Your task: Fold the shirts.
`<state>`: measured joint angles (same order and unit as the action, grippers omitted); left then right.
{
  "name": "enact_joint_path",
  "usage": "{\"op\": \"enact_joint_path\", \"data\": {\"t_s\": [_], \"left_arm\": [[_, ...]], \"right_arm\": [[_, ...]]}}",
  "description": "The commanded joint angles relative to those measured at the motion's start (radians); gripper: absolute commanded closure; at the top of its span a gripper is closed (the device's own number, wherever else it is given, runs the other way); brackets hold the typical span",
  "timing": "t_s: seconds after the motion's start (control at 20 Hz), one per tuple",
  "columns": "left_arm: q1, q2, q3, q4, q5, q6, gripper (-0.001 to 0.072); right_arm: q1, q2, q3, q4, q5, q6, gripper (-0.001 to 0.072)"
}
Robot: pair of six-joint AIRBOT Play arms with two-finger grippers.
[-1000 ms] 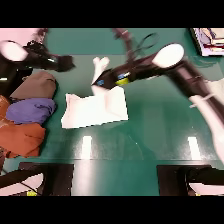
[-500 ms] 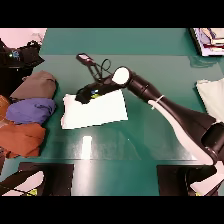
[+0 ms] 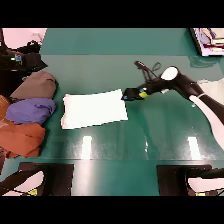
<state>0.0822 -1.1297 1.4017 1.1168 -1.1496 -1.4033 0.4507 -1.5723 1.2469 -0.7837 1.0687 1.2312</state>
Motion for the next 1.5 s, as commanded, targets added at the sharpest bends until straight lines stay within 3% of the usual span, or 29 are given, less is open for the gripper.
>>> {"op": "enact_joint_path", "data": {"t_s": [0.0,0.3,0.45,0.6,0.7,0.9,1.2,1.45], "left_arm": [[-0.04,-0.001,0.0,0.0,0.031,0.016,0.0681],[-0.063,0.0,0.0,0.0,0.056,0.016,0.0681],[-0.063,0.0,0.0,-0.005,0.056,0.015,0.0681],[-0.063,0.0,0.0,-0.009,0.055,0.015,0.0682],[-0.063,0.0,0.0,-0.029,0.047,0.011,0.0682],[-0.122,0.0,0.0,-0.045,0.039,0.008,0.0682],[-0.292,0.0,0.0,-0.047,0.153,-0.025,0.0682],[-0.359,0.0,0.0,-0.048,0.251,-0.04,0.0681]], "right_arm": [[-0.088,0.001,-0.118,0.085,-0.011,-0.004,0.0074],[0.041,-0.218,0.028,0.216,0.031,-0.039,0.0093],[0.116,-0.313,0.14,0.27,0.039,-0.039,0.0286],[0.163,-0.347,0.212,0.258,0.031,-0.039,0.0641],[0.152,-0.341,0.235,0.257,0.039,-0.035,0.0698],[-0.009,-0.189,0.157,0.255,-0.01,-0.035,0.0698],[-0.517,0.151,-0.016,0.062,-0.031,-0.035,0.0698],[-0.906,0.21,0.05,0.051,-0.069,-0.037,0.0698]]}}
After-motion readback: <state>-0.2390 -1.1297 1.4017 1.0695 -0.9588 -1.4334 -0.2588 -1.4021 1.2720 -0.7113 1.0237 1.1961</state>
